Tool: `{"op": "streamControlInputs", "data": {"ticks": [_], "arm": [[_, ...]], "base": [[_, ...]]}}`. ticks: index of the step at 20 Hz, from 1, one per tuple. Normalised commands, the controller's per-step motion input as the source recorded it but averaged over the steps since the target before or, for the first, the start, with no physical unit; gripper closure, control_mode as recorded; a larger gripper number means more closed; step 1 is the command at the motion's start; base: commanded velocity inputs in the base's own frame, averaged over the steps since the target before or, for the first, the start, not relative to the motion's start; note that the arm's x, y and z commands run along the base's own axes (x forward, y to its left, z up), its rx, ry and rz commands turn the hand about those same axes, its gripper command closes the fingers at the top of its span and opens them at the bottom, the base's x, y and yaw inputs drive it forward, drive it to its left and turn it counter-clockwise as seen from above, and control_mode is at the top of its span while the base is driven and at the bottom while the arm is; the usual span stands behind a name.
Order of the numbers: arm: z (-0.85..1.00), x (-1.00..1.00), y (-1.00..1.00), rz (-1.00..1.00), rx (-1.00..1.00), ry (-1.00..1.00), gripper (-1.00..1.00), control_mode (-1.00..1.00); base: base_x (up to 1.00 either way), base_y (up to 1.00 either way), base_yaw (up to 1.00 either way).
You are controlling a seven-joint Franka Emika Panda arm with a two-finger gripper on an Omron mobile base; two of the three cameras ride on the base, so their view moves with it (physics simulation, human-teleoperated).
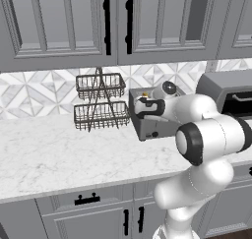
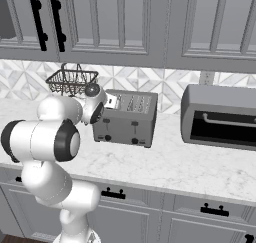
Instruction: Start the toaster. Once the lever pops up, take the bread to the plate on the dining counter.
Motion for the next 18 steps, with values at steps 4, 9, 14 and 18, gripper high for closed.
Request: {"op": "streamControlInputs", "data": {"ticks": [4, 9, 14, 18], "arm": [[0.0, 0.03, 0.0, 0.0, 0.0, 0.0, -1.0, -1.0], [0.0, 0.13, 0.0, 0.01, 0.0, 0.0, -1.0, -1.0], [0.0, 0.11, -0.03, 0.04, 0.0, 0.0, -1.0, -1.0], [0.0, 0.01, -0.04, 0.02, 0.0, 0.0, -1.0, -1.0]], "base": [[0.0, 0.0, 0.0], [0.0, 0.0, 0.0], [0.0, 0.0, 0.0], [0.0, 0.0, 0.0]]}}
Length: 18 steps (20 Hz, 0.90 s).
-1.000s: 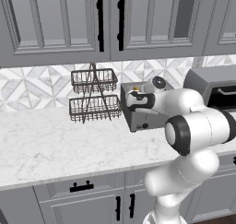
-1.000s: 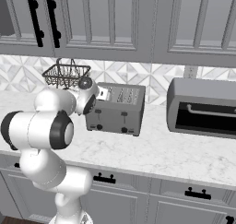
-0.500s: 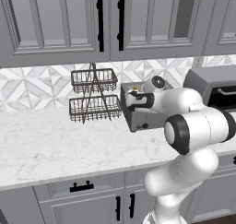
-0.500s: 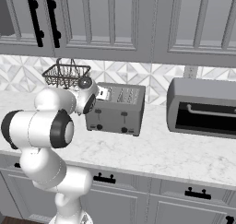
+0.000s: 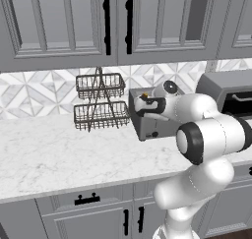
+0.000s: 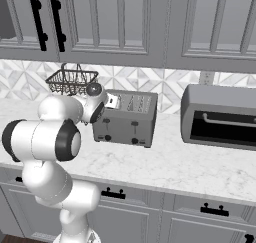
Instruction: Start the toaster. Once the lever pops up, take the bread to the plate on the dining counter.
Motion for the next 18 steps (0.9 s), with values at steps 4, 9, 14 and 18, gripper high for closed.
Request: {"op": "streamControlInputs", "data": {"ticks": [4, 9, 14, 18], "arm": [[0.01, 0.0, 0.0, 0.0, 0.0, 0.0, -1.0, -1.0], [0.02, 0.0, 0.0, 0.0, 0.0, 0.0, -1.0, -1.0], [0.09, 0.0, 0.0, 0.0, 0.0, 0.0, -1.0, -1.0], [0.08, 0.0, 0.0, 0.0, 0.0, 0.0, -1.0, -1.0]], "base": [[0.0, 0.0, 0.0], [0.0, 0.0, 0.0], [0.0, 0.0, 0.0], [0.0, 0.0, 0.0]]}}
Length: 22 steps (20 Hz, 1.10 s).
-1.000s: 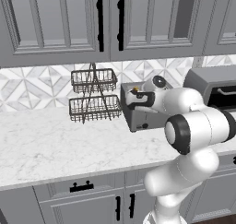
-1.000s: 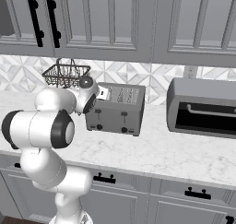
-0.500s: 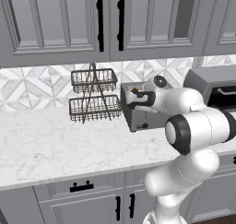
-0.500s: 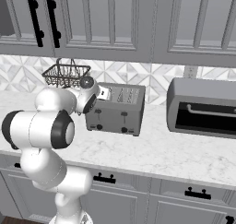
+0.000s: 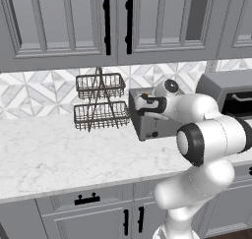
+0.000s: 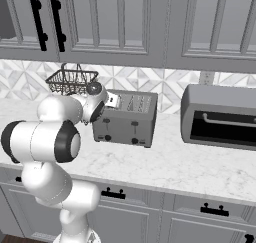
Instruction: Start the toaster. Once the lever pops up, take the bread to the plate on the dining counter.
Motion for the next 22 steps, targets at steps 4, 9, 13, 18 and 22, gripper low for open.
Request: {"op": "streamControlInputs", "data": {"ticks": [4, 9, 13, 18, 22], "arm": [[0.07, 0.0, 0.0, 0.0, 0.0, 0.0, -1.0, -1.0], [0.02, 0.08, 0.0, 0.0, 0.0, 0.0, -1.0, -1.0], [0.02, 0.22, 0.0, 0.0, 0.0, 0.0, -1.0, -1.0], [0.0, 0.16, 0.0, 0.0, 0.0, 0.01, -1.0, -1.0], [0.0, 0.02, 0.0, 0.0, 0.0, 0.0, -1.0, -1.0]], "base": [[0.0, 0.0, 0.0], [0.0, 0.0, 0.0], [0.0, 0.0, 0.0], [0.0, 0.0, 0.0], [0.0, 0.0, 0.0]]}}
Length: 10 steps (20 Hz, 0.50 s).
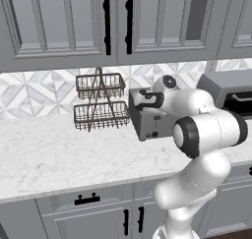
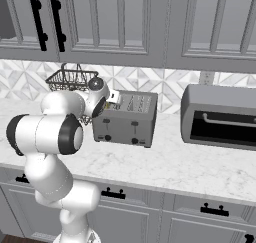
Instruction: Start the toaster. Once the lever pops up, take the bread to the plate on the dining counter.
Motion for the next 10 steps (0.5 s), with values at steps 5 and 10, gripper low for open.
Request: {"op": "streamControlInputs", "data": {"ticks": [5, 10], "arm": [[0.0, 0.0, 0.0, 0.0, 0.0, 0.0, -1.0, -1.0], [0.0, 0.0, 0.0, 0.0, 0.0, 0.0, 1.0, -1.0]], "base": [[0.0, 0.0, 0.0], [0.0, 0.0, 0.0]]}}
